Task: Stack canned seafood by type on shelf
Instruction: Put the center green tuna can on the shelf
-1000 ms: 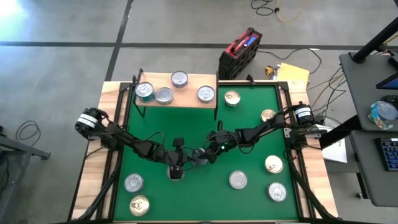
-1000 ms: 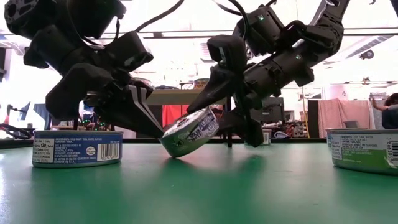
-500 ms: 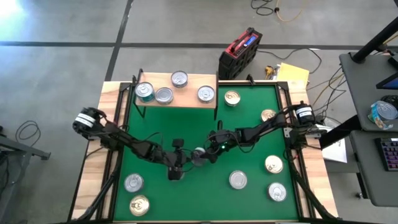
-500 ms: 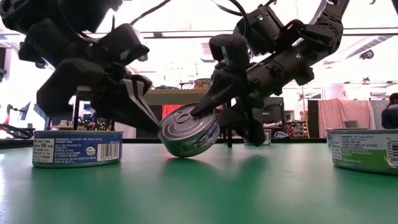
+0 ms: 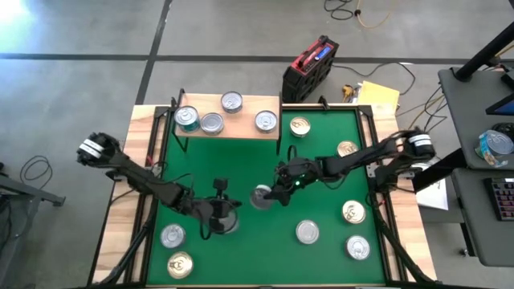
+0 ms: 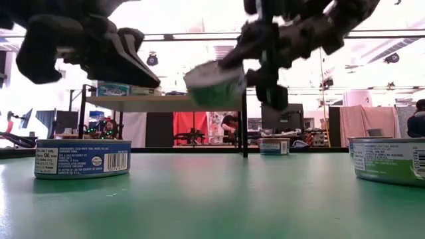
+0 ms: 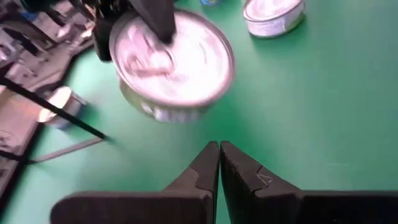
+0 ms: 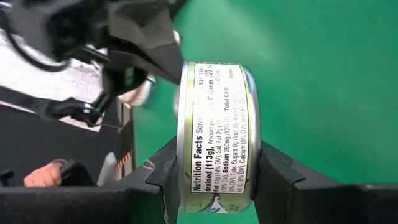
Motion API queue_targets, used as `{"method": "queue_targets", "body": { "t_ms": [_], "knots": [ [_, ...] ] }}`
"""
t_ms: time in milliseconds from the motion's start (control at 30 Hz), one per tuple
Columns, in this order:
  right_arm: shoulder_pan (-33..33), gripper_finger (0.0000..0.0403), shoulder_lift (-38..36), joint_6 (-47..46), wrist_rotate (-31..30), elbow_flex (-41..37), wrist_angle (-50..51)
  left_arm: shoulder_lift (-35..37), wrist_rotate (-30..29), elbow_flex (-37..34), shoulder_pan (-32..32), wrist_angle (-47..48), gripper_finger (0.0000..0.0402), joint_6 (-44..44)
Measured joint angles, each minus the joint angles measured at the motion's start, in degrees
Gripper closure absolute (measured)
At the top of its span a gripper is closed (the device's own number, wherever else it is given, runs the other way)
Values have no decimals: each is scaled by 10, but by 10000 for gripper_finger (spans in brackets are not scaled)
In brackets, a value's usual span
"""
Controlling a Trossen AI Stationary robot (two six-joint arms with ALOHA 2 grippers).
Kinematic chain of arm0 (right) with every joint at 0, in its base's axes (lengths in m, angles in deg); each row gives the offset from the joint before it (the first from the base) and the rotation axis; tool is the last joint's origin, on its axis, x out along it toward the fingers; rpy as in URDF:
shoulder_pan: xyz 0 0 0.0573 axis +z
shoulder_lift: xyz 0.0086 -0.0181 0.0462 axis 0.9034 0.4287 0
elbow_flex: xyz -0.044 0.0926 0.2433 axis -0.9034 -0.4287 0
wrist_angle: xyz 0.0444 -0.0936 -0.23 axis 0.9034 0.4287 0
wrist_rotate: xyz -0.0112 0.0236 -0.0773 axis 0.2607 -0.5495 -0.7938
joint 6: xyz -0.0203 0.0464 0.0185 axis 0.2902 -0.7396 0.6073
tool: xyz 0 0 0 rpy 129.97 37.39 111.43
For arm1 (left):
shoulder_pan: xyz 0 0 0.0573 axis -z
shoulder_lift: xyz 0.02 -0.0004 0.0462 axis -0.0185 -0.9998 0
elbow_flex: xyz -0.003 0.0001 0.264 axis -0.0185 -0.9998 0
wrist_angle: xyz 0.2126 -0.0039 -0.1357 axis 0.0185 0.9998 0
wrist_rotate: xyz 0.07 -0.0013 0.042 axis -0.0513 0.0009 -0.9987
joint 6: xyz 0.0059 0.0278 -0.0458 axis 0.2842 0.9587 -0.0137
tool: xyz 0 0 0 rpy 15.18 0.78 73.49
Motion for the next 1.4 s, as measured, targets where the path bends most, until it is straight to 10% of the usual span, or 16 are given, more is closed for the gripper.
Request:
{"method": "queue_targets", "body": {
  "t_ms": [533, 967, 1400],
  "knots": [
    [-133, 266, -71, 124, -47, 246, 302, 134, -195, 1, 63, 169, 401, -11],
    [-258, 266, 86, 58, 140, 426, 338, 192, -290, 1, 81, 282, 401, -9],
    [-292, 266, 218, 31, 161, 579, 392, 271, -359, 1, 88, 347, 401, 71]
  ]
}}
